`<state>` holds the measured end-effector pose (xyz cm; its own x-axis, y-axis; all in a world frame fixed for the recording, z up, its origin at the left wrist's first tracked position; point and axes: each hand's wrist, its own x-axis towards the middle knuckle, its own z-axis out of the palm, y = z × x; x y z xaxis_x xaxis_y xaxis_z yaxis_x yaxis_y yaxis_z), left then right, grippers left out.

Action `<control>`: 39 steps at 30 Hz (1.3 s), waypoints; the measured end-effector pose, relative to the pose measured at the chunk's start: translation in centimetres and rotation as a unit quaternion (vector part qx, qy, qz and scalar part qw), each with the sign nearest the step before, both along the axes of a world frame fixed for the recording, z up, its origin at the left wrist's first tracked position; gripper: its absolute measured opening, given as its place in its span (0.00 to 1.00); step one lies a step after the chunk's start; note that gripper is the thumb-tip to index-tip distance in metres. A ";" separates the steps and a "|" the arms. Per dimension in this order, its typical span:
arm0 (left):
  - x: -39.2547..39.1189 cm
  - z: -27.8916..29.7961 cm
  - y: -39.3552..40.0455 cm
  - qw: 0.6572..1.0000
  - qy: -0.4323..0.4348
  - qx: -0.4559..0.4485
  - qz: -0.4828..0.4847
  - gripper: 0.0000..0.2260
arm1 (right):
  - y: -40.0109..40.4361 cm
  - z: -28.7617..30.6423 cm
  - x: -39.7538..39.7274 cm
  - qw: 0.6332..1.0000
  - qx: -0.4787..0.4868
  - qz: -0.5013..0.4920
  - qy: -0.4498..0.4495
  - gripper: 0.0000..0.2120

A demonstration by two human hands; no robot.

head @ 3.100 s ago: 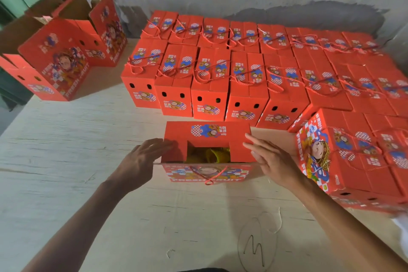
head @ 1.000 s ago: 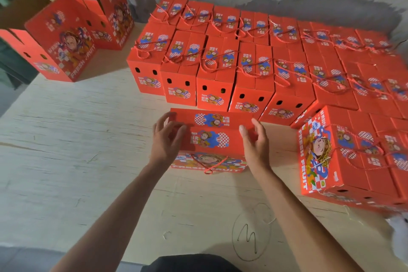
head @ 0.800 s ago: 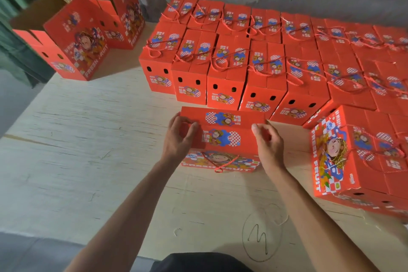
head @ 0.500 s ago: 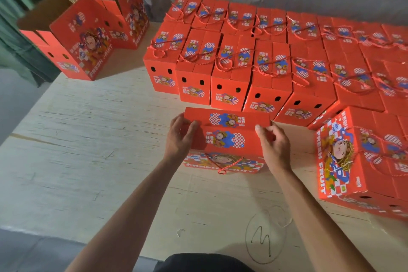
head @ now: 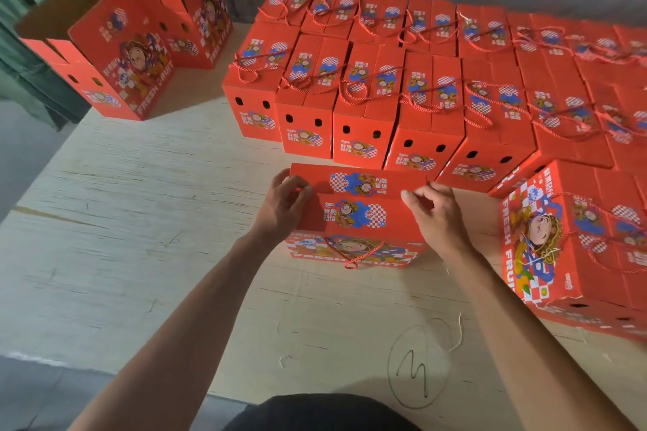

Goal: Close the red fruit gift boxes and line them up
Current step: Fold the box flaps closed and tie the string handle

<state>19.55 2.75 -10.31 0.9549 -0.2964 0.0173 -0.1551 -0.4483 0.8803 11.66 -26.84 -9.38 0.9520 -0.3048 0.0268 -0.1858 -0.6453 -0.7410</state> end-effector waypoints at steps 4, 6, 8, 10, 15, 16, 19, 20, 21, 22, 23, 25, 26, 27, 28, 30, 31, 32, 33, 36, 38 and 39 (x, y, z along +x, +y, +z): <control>0.4 0.8 0.0 1.000 0.006 -0.006 -0.015 0.10 | 0.0 0.5 0.4 0.999 -0.016 0.031 0.022 0.13; 0.1 1.0 0.0 0.999 0.025 -0.023 -0.003 0.10 | 0.1 0.6 0.3 0.999 -0.020 0.041 0.025 0.13; -0.6 1.1 -0.2 0.998 0.037 -0.058 0.012 0.09 | 0.4 0.6 0.1 0.999 -0.016 0.038 0.028 0.13; -1.1 1.3 -0.5 0.994 0.057 -0.089 0.018 0.08 | 0.8 0.6 0.0 0.999 -0.004 0.033 0.031 0.13; -0.8 1.4 -0.5 0.992 0.092 -0.085 0.016 0.15 | 1.8 0.5 -0.7 0.993 0.118 -0.017 0.014 0.12; -0.6 1.5 -0.5 0.992 0.094 -0.078 0.016 0.15 | 1.8 0.5 -0.6 0.992 0.121 -0.022 0.017 0.13; -0.6 1.6 -0.5 0.993 0.099 -0.061 0.030 0.16 | 1.8 0.9 -0.1 0.994 0.103 -0.020 0.024 0.14; -0.5 1.6 -0.6 0.992 0.099 -0.062 0.036 0.15 | 1.8 0.9 0.0 0.995 0.097 -0.018 0.024 0.14; -0.6 1.5 -0.8 0.992 0.099 -0.063 0.040 0.15 | 1.8 1.0 0.1 0.996 0.089 -0.016 0.025 0.14; -0.6 1.4 -1.0 0.992 0.097 -0.065 0.043 0.14 | 1.8 1.0 0.2 0.996 0.081 -0.014 0.025 0.14; -0.7 1.3 -1.1 0.992 0.095 -0.067 0.046 0.14 | 1.9 0.9 0.3 0.997 0.074 -0.014 0.024 0.14; -0.9 1.1 -1.2 0.992 0.085 -0.069 0.061 0.13 | 2.1 0.7 0.2 0.998 0.062 -0.019 0.020 0.14; -0.9 1.1 -1.2 0.992 0.078 -0.070 0.067 0.13 | 2.1 0.7 0.2 0.998 0.055 -0.021 0.018 0.15; -0.9 1.1 -1.3 0.992 0.076 -0.070 0.074 0.12 | 2.3 0.5 0.1 0.998 0.048 -0.022 0.017 0.15; -1.0 1.2 -1.5 0.991 0.075 -0.073 0.081 0.10 | 2.4 0.4 0.1 0.999 0.042 -0.025 0.015 0.14; -1.0 1.3 -1.6 0.991 0.061 -0.073 0.090 0.06 | 2.8 0.3 0.1 0.998 0.030 -0.042 0.023 0.12; -1.1 1.2 -1.6 0.992 0.052 -0.068 0.091 0.08 | 2.9 0.3 0.0 0.998 0.034 -0.049 0.031 0.14; -1.2 1.2 -1.6 0.992 0.051 -0.066 0.091 0.13 | 3.0 0.4 0.0 0.996 0.048 -0.058 0.041 0.21; -1.2 1.2 -1.6 0.990 0.070 -0.072 0.095 0.19 | 2.9 0.6 0.0 0.994 0.072 -0.070 0.053 0.28; -1.7 0.8 -1.3 0.965 0.164 -0.140 0.146 0.36 | 2.8 0.5 -0.4 0.993 0.064 -0.072 0.065 0.34; -1.7 0.6 -1.4 0.959 0.191 -0.134 0.162 0.39 | 2.8 -0.1 -0.5 0.991 0.059 -0.091 0.073 0.31; -1.6 0.7 -1.5 0.960 0.193 -0.125 0.159 0.40 | 2.8 -0.2 -0.5 0.988 0.066 -0.110 0.087 0.29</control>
